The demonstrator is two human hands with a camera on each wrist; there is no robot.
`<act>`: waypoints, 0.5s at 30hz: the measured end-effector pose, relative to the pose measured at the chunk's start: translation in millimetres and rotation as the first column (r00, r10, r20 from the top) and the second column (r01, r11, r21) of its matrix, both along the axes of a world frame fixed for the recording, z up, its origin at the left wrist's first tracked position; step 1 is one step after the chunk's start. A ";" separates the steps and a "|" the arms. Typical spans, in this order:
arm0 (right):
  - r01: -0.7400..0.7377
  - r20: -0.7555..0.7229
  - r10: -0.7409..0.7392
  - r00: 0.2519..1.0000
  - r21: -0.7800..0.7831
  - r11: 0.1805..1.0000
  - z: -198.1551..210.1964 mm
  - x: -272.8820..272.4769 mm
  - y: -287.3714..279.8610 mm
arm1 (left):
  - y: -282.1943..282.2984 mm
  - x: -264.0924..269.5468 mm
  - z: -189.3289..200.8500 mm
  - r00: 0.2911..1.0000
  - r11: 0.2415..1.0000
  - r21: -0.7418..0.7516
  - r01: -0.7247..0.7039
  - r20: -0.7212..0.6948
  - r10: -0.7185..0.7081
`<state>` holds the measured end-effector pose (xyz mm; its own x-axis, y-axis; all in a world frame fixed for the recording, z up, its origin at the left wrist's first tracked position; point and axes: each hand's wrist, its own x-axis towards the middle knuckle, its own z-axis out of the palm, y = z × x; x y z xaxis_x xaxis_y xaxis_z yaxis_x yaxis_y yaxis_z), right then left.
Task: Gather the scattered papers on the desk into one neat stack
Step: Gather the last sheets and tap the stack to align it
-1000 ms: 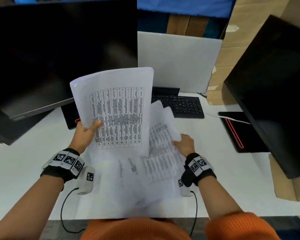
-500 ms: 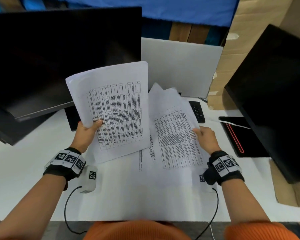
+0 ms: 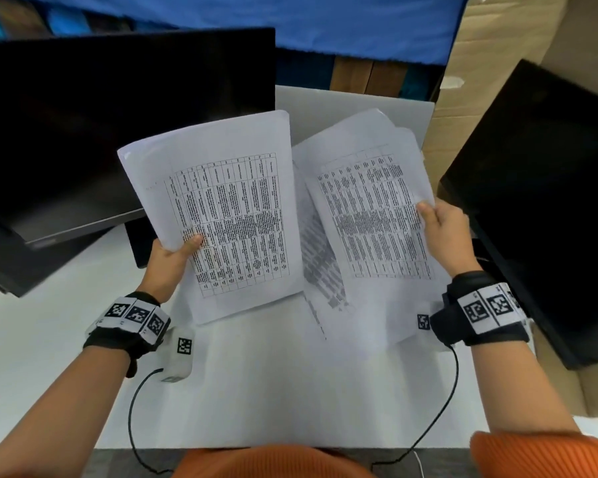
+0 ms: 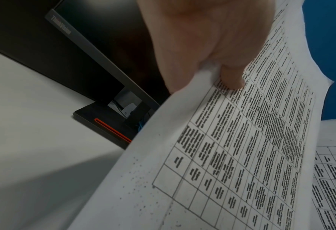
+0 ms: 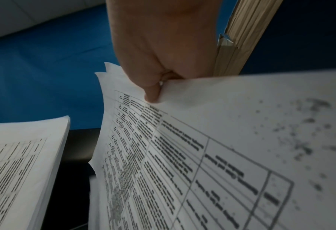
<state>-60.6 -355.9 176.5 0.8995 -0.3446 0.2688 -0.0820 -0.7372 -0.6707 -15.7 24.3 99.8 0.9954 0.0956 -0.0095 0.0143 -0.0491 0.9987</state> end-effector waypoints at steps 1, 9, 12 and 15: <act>0.007 0.004 -0.007 1.000 -0.017 1.000 2.5 1.4 -1.7 | -0.9 0.5 -0.9 1.000 1.000 0.000 -0.001 -0.005 0.001; 0.183 0.250 -0.174 0.952 -0.015 0.983 46.5 3.3 -30.1 | -18.7 0.4 -8.6 0.998 0.999 -0.042 0.007 -0.055 -0.009; 0.149 0.344 -0.165 0.925 0.072 0.986 72.9 1.2 -42.6 | -28.8 1.0 -9.8 0.997 0.998 -0.012 0.058 -0.046 -0.058; 0.036 0.364 -0.115 0.924 0.219 0.975 79.7 1.9 -42.5 | -40.6 3.7 -5.9 0.994 0.995 0.005 0.098 -0.038 -0.098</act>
